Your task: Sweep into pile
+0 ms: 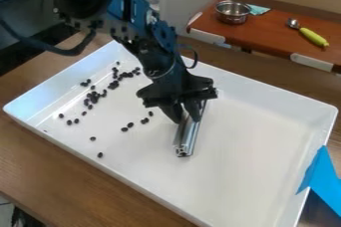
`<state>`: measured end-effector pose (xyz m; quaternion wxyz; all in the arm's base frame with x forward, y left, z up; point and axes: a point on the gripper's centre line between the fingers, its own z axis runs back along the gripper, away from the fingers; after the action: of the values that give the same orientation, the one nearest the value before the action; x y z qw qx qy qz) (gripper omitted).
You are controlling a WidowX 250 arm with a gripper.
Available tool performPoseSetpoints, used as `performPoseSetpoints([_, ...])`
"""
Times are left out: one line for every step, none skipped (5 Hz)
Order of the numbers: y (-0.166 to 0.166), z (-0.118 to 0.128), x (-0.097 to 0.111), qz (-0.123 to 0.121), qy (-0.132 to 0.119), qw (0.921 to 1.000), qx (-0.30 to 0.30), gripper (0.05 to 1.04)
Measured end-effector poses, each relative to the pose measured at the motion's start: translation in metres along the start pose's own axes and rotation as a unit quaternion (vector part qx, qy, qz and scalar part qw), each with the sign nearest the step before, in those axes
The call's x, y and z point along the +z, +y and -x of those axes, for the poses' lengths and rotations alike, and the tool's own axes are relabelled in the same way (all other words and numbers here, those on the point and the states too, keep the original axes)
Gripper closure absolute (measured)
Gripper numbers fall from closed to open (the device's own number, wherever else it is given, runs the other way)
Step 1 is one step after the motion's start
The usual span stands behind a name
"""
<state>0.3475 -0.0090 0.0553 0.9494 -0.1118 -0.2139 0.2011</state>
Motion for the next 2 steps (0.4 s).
performPoseSetpoints([0.031,-0.005,0.008,-0.017,0.028,0.999,0.032,0.749])
performPoseSetpoints([0.061,-0.008,0.019,-0.028,0.058,0.9968,0.047,0.749])
